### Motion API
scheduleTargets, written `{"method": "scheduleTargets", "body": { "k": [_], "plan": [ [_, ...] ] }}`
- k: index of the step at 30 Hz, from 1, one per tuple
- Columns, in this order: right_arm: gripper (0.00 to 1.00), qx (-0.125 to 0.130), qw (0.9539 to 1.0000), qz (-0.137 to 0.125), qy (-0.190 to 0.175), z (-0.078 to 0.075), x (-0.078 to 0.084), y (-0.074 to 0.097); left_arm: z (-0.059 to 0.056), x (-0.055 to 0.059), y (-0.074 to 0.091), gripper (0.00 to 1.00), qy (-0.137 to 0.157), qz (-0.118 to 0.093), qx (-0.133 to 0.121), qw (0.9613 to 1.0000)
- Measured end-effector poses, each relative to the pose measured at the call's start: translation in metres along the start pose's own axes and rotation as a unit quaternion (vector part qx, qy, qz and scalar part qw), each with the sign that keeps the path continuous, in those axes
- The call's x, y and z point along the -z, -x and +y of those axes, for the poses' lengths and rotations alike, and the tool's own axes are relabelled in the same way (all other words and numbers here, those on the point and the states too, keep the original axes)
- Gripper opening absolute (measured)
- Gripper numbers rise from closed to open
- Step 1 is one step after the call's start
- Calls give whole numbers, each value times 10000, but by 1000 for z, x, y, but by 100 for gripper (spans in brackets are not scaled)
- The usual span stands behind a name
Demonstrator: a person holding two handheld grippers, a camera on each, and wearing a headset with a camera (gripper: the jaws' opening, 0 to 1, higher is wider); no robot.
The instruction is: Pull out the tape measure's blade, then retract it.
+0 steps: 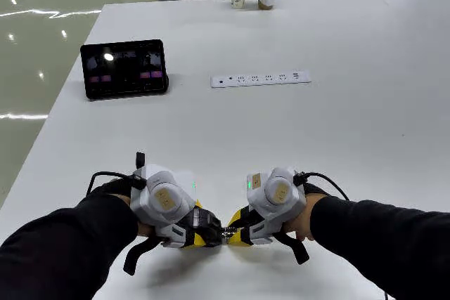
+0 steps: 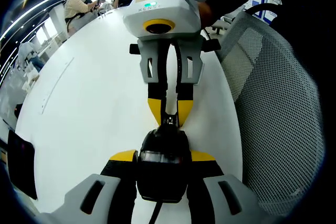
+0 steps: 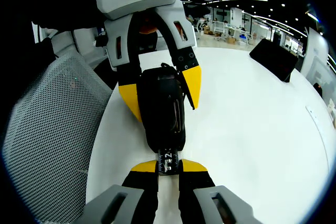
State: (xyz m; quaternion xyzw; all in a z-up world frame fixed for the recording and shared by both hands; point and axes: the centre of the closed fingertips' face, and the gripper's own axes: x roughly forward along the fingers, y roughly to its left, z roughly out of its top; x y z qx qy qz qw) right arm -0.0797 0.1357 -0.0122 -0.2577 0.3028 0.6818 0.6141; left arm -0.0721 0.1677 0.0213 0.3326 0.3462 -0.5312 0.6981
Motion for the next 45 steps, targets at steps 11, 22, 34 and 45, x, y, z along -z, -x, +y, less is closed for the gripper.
{"method": "scheduleTargets", "body": {
  "k": [11, 22, 34, 45],
  "plan": [
    [11, -58, 10000, 27, -36, 0, 4, 3, -1, 0, 0, 30, 4, -13, 11, 10000],
    [11, -66, 10000, 44, -23, 0, 6, 4, 0, 0, 0, 31, 24, -28, 7, 10000],
    [11, -46, 10000, 86, -9, -1, 12, 11, 0, 0, 0, 31, 55, -44, -28, 10000],
    [11, -26, 9999, 123, 6, -4, 18, 15, 1, 0, 0, 31, 90, -59, -56, 9999]
  ]
}}
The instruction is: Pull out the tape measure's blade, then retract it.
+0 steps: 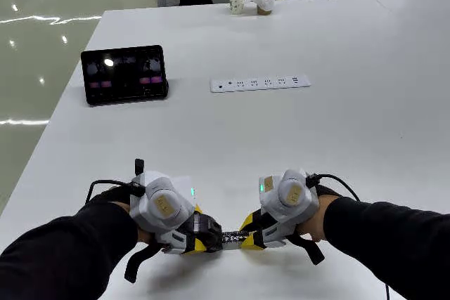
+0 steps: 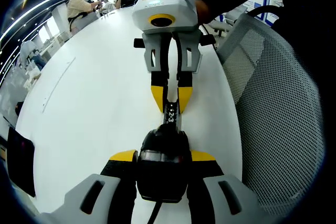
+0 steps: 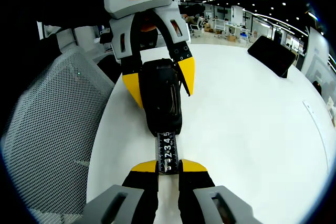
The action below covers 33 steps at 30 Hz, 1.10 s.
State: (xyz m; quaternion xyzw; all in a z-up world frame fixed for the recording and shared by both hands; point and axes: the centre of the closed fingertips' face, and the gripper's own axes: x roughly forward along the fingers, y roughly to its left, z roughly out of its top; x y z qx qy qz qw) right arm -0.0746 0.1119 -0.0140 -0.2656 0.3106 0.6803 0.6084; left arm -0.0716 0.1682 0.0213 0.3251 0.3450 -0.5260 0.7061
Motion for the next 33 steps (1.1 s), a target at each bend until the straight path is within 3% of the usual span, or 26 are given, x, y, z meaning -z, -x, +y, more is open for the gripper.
{"method": "scheduleTargets", "body": {
  "k": [33],
  "plan": [
    [11, 20, 10000, 47, 21, -3, 17, 18, 0, 0, 0, 30, 125, -68, -65, 9999]
  ]
}}
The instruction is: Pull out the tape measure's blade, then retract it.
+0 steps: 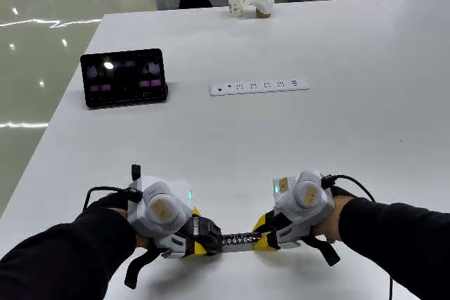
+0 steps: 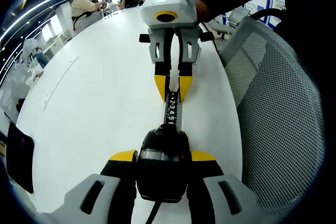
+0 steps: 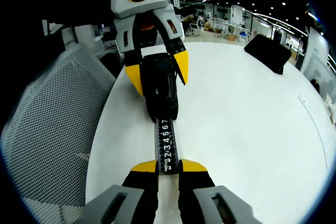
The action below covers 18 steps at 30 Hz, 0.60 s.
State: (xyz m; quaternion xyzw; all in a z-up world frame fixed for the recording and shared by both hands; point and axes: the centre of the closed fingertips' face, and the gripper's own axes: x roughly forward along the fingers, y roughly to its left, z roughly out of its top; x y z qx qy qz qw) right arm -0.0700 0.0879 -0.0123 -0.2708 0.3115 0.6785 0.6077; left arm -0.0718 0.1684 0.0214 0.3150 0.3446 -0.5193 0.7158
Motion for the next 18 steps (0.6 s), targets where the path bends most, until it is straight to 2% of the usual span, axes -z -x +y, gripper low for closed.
{"method": "scheduleTargets", "body": {
  "k": [18],
  "plan": [
    [11, 37, 10000, 9, -33, -1, 16, 12, 0, 0, 0, 30, -7, -4, 7, 10000]
  ]
}}
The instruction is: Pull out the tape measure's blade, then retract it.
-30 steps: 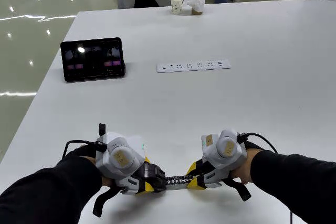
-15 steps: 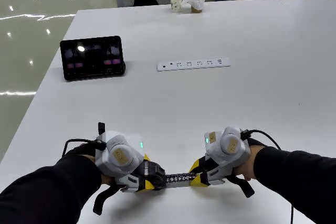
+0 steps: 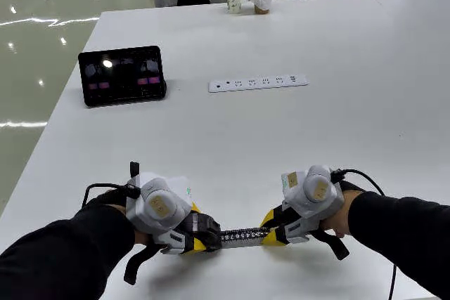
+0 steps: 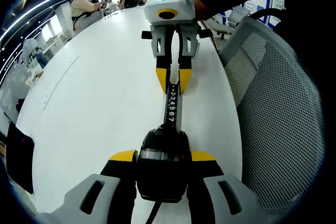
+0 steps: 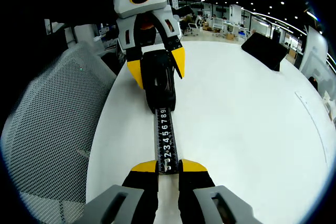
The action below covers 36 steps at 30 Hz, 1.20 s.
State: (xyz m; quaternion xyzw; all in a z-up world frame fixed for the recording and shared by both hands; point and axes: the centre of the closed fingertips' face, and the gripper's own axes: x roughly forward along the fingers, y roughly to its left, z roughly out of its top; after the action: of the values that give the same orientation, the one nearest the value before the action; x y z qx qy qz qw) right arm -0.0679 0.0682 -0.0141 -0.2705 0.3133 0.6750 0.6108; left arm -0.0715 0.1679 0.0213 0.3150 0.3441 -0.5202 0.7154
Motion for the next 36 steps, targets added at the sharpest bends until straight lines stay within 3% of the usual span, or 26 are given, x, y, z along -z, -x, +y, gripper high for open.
{"method": "scheduleTargets", "body": {
  "k": [36],
  "plan": [
    [11, 43, 9999, 75, -77, -3, 19, 18, 0, -1, 0, 30, 26, -33, -21, 10000]
  ]
}}
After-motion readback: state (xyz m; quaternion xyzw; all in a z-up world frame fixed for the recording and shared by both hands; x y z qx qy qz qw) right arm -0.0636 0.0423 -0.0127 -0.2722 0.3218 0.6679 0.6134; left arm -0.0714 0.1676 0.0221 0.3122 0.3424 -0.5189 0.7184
